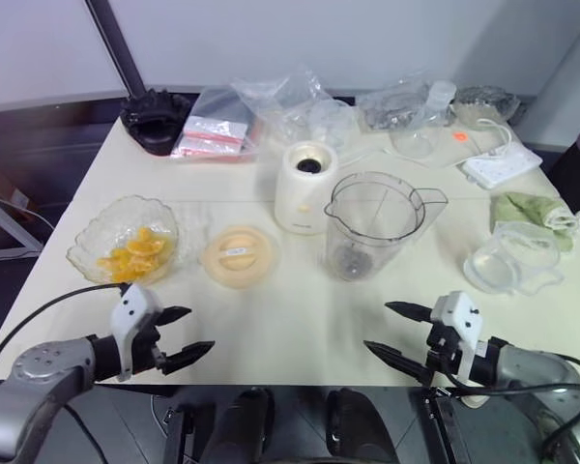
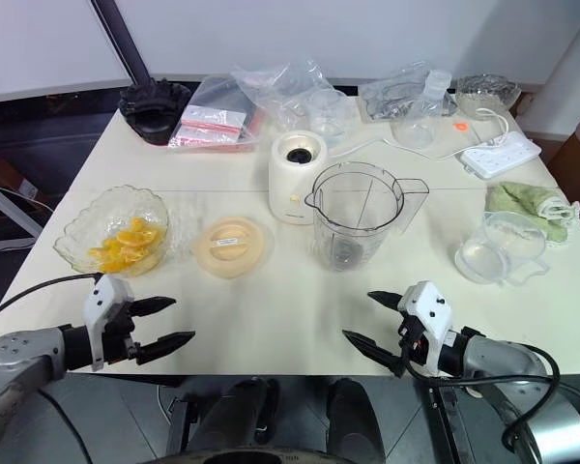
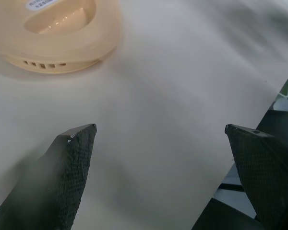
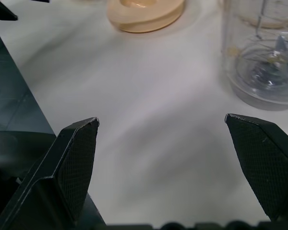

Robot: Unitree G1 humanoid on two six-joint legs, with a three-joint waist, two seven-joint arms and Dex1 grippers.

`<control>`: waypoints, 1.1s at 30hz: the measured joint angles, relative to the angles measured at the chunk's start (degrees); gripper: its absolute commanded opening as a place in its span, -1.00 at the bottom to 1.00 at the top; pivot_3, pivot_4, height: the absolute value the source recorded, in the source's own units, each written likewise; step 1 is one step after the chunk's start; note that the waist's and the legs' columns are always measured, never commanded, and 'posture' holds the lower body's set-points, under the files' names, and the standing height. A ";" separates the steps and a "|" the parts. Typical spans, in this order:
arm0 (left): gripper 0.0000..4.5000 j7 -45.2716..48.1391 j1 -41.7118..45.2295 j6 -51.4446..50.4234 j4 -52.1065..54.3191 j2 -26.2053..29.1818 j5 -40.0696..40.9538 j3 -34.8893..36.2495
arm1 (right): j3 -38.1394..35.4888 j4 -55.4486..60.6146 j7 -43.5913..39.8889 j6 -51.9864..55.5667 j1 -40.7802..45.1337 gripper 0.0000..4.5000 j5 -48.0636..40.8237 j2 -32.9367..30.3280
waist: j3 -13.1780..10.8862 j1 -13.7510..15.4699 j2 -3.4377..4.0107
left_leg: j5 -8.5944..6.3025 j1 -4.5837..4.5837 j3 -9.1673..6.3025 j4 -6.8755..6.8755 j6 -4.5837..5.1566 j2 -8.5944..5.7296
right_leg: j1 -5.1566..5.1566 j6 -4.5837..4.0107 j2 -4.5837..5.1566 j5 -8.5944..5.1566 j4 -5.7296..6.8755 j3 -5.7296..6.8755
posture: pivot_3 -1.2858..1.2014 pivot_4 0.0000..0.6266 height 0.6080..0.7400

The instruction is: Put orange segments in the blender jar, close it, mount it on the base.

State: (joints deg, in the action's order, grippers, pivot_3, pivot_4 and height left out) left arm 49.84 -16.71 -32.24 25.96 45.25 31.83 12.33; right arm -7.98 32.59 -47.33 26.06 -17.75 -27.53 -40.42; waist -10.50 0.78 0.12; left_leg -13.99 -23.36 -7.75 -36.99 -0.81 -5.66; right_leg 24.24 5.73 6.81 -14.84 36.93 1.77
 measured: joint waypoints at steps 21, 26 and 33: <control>0.99 -1.11 0.06 -0.07 0.19 0.00 0.06 0.43 | 0.74 1.17 -0.38 1.13 1.26 0.96 -0.84 -0.66 | 0.00 0.07 -0.02 | 0.00 -0.01 0.03 0.00 0.00 0.02 | -0.01 0.00 -0.01 0.01 -0.04 0.00 | 0.03 -0.52 1.00; 0.99 -1.08 1.00 -0.22 0.16 0.24 0.04 0.41 | 0.89 1.17 -0.36 1.12 1.25 0.96 -0.83 -0.67 | 0.00 0.07 -0.02 | 0.00 -0.01 0.03 0.00 0.00 0.02 | -0.01 0.00 -0.01 0.02 -0.04 0.00 | 0.03 -0.52 1.00; 0.99 2.49 7.69 2.48 -2.76 6.76 -5.01 -1.53 | 1.90 1.33 -0.79 1.87 2.87 0.96 -1.19 -1.33 | -0.02 0.31 -0.05 | 0.00 0.00 0.04 -0.02 0.00 0.07 | -0.01 -0.07 -0.07 0.06 0.00 0.03 | 0.03 -0.52 1.00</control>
State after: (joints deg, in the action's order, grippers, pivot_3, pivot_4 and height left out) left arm 52.33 -9.02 -29.76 23.19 52.01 26.83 10.81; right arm -6.07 33.92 -48.12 27.93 -14.88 -28.71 -41.75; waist -10.52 1.09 0.08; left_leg -13.99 -23.35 -7.71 -37.01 -0.82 -5.58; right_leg 24.23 5.66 6.74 -14.79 36.93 1.80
